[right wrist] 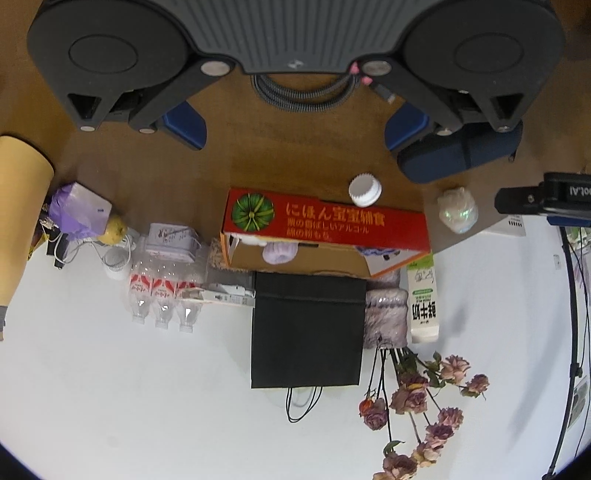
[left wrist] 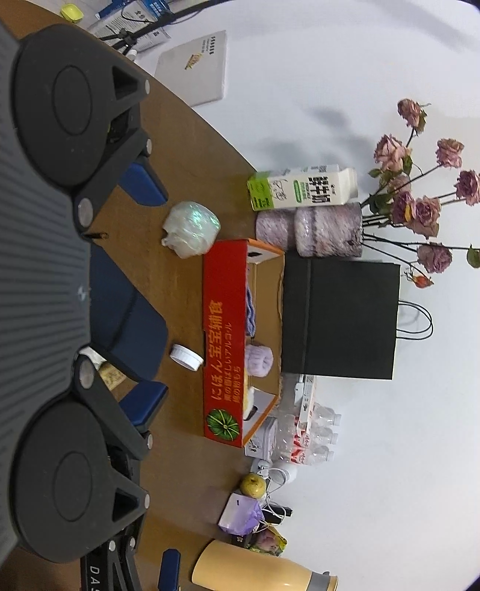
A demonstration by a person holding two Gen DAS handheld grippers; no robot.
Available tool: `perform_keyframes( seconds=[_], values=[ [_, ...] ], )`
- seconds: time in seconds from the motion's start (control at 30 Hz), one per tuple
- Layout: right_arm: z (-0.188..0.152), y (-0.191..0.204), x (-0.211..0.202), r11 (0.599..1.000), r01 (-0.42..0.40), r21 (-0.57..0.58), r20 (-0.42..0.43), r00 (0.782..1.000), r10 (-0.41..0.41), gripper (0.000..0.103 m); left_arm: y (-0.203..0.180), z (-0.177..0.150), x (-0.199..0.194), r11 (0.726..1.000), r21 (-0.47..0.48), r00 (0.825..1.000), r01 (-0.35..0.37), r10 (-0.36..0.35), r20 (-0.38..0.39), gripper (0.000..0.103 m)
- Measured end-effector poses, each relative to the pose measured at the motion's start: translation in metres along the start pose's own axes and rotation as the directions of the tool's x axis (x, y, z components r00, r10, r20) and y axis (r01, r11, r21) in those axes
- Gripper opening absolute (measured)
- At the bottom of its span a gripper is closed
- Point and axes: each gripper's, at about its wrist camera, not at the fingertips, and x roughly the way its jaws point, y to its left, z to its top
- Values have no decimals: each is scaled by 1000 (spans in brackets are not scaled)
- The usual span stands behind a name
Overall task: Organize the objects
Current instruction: 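Withdraw both open grippers from the box toward the table items, then grasp the navy zip case with the left gripper while the right gripper grasps the black cable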
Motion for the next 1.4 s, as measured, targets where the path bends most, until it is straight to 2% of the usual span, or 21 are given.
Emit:
perform_keyframes(
  seconds=[0.33, 0.73, 1.07, 1.23, 1.3, 1.4],
  values=[
    [-22, -2, -16, 1000, -3, -15, -30, 1000, 2, 103, 7, -16, -21, 1000, -1, 1000, 0, 0, 6, 103],
    [-37, -3, -17, 999, -17, -28, -69, 998, 15, 103, 18, -30, -27, 1000, -24, 1000, 14, -15, -16, 103],
    [-29, 5, 24, 996, -49, -81, -177, 984, 34, 103, 22, -34, -17, 1000, -20, 998, 3, -4, -58, 103],
    [-27, 7, 55, 999, -41, -25, -238, 971, 34, 103, 23, -35, -14, 1000, -19, 998, 4, -5, -67, 103],
    [-27, 3, 60, 998, -60, 25, -242, 968, 64, 103, 24, -35, -12, 1000, -18, 998, 6, -7, -69, 103],
    [-28, 2, 61, 998, -53, 27, -243, 968, 58, 103, 23, -35, -6, 1000, -19, 997, 21, -23, -79, 103]
  ],
)
